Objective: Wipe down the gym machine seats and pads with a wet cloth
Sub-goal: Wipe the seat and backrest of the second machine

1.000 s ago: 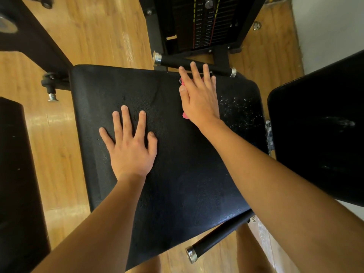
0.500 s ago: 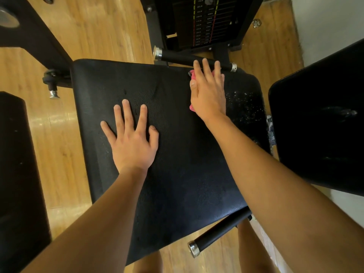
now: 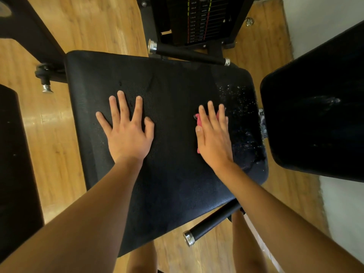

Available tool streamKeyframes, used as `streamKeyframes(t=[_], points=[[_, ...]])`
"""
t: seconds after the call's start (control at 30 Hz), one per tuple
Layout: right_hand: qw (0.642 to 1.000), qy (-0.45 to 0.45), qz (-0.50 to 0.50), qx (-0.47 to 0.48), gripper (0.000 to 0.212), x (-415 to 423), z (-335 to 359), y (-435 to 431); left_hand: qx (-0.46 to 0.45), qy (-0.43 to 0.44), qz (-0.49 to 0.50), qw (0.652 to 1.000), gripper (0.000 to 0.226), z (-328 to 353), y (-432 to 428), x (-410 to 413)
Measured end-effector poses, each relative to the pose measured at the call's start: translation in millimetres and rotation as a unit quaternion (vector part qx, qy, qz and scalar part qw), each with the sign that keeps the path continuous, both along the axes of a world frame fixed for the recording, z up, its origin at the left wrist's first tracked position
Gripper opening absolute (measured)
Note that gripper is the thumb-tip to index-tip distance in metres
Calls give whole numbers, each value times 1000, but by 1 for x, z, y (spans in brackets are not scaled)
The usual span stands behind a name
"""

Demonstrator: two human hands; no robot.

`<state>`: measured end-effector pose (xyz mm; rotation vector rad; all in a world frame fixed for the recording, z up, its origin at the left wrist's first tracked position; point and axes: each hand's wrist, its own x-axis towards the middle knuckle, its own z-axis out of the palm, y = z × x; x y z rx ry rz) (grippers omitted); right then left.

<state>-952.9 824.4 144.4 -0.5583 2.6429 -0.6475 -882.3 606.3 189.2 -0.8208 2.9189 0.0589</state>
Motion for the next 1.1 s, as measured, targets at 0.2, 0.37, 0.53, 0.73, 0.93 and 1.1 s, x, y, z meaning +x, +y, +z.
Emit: streamKeyframes(t=[0.2, 0.37, 0.53, 0.73, 0.93, 1.1], points=[[1000, -22, 6, 8, 55, 62, 1, 33, 9, -3, 3, 1000, 58, 2, 0, 0], [999, -29, 15, 26, 55, 98, -1, 53, 10, -8, 1, 1000, 58, 2, 1, 0], [998, -22, 50, 33, 55, 124, 0, 73, 13, -1, 0, 1000, 58, 2, 1, 1], [986, 31, 158, 51, 55, 118, -5, 99, 13, 8, -3, 1000, 58, 1, 1, 1], [995, -7, 82, 62, 55, 111, -8, 117, 17, 12, -2, 1000, 58, 1, 1, 1], [995, -8, 81, 58, 54, 89, -9, 102, 13, 13, -2, 1000, 58, 1, 0, 2]])
